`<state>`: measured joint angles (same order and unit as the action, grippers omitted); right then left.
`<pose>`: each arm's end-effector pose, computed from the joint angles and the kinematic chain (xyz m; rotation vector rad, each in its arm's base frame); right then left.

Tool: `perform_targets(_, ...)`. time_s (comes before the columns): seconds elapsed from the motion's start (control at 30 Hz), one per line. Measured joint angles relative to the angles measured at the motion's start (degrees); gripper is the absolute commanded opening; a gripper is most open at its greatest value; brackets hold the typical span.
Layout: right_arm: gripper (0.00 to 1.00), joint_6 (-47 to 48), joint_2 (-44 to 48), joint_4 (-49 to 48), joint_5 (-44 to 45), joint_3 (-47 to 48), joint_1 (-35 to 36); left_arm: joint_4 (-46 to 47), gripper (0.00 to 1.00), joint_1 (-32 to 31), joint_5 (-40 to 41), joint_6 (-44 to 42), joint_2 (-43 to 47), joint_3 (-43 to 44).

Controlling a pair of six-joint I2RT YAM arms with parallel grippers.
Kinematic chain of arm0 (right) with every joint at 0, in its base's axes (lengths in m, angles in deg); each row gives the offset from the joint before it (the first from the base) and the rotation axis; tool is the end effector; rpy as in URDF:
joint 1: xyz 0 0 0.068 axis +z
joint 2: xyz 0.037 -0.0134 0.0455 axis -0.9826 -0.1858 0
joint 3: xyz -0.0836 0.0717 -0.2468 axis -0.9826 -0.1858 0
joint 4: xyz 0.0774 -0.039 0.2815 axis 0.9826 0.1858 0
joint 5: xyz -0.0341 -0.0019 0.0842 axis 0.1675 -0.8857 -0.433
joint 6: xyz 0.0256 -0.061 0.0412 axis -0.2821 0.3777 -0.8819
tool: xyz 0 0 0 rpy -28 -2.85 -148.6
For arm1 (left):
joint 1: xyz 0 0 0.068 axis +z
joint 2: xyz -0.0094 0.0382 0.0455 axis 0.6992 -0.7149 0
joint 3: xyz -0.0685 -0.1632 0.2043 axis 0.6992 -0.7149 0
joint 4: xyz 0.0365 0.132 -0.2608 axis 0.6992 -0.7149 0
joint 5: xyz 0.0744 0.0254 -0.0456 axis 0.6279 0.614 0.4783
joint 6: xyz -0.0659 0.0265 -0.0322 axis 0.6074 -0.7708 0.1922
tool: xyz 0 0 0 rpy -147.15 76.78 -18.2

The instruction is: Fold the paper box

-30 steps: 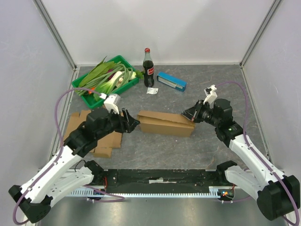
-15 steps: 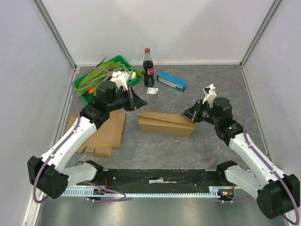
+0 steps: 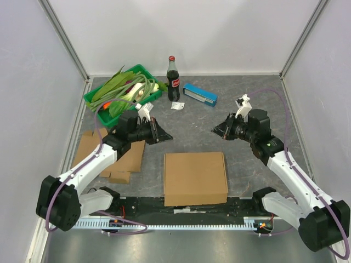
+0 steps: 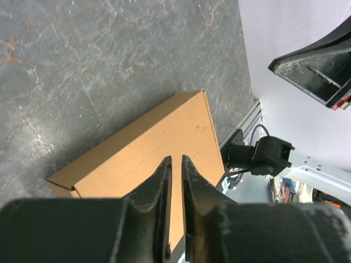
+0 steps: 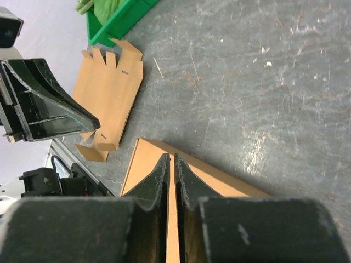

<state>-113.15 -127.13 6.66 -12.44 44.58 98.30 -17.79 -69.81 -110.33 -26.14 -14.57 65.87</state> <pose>0.2589 0.1183 0.2587 0.1056 2.1321 1.0664 0.2606 -0.1641 0.2208 0.0722 2.2404 -1.2801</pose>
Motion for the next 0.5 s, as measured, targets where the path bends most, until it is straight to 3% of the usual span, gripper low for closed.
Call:
perform_targets(0.1,0.31,2.12,-0.17,1.53,0.07,2.56,0.00,-4.66,0.50,0.11,2.47,-2.60,-0.61,4.55)
perform_targets(0.13,0.35,3.39,-0.59,3.30,0.07,3.67,0.00,-6.43,0.51,0.11,4.02,-3.69,-0.50,6.21)
perform_targets(0.17,0.45,4.68,-1.11,4.85,-0.15,4.46,0.13,-7.76,0.54,0.11,5.53,-4.63,0.07,7.19)
perform_targets(0.23,0.51,7.67,-2.12,8.79,1.07,4.92,2.38,-9.75,0.49,0.26,7.26,-5.92,1.84,7.17)
perform_targets(0.27,0.51,8.72,-2.40,11.45,2.38,4.92,5.33,-10.14,0.40,0.26,7.45,-6.08,2.19,6.88)
perform_targets(0.33,0.50,9.97,-2.51,15.93,4.63,4.85,15.02,-10.36,0.34,0.22,7.15,-6.21,0.59,6.62)
perform_targets(0.4,0.39,10.01,-2.36,17.90,6.51,4.83,24.17,-9.01,0.31,-0.11,6.62,-6.27,-3.39,6.99)
perform_targets(0.43,0.29,10.01,-2.14,18.64,8.22,4.83,30.18,-8.92,0.31,-0.35,6.43,-6.29,-6.67,7.82)
perform_targets(0.47,0.09,10.12,-1.77,18.91,10.14,4.68,35.17,-8.76,0.31,-0.68,6.19,-6.27,-11.67,9.53)
perform_targets(0.5,0.02,10.16,-1.44,18.93,11.67,4.46,39.54,-8.37,0.31,-0.87,6.05,-6.27,-15.10,10.78)
